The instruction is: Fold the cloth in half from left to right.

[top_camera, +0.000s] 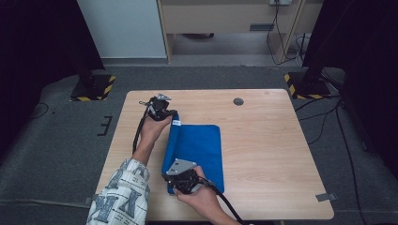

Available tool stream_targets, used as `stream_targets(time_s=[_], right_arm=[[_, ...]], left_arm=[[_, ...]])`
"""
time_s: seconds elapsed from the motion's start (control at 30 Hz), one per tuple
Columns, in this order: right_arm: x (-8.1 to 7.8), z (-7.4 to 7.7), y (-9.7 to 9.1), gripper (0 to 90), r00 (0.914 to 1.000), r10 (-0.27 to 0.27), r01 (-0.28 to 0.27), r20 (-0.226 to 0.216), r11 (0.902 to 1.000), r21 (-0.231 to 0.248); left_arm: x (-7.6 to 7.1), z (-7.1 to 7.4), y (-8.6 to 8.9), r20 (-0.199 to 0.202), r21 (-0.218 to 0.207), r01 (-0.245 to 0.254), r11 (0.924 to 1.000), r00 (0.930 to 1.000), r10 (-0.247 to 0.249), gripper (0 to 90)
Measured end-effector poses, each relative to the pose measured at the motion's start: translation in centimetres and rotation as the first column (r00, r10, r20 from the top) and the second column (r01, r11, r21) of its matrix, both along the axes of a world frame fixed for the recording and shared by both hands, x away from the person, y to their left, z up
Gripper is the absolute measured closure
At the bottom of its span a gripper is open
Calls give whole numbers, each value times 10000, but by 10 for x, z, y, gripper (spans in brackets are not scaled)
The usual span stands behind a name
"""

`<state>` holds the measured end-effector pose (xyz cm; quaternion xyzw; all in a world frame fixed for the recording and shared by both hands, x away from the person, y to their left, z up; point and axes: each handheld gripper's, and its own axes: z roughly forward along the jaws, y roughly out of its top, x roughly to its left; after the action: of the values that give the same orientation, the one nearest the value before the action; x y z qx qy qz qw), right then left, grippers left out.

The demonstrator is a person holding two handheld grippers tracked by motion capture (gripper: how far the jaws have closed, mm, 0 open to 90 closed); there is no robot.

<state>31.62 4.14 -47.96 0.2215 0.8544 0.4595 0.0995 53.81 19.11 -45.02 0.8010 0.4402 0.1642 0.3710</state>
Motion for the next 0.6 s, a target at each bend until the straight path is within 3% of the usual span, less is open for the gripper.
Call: stream_targets(time_s=[0.6], right_arm=[[-2, -4, -24, 876, 9993, -284, 284, -230, 9996, -12]], left_arm=[[-2, -1, -22, 50, 9, 342, 9994, 9994, -342, 890]])
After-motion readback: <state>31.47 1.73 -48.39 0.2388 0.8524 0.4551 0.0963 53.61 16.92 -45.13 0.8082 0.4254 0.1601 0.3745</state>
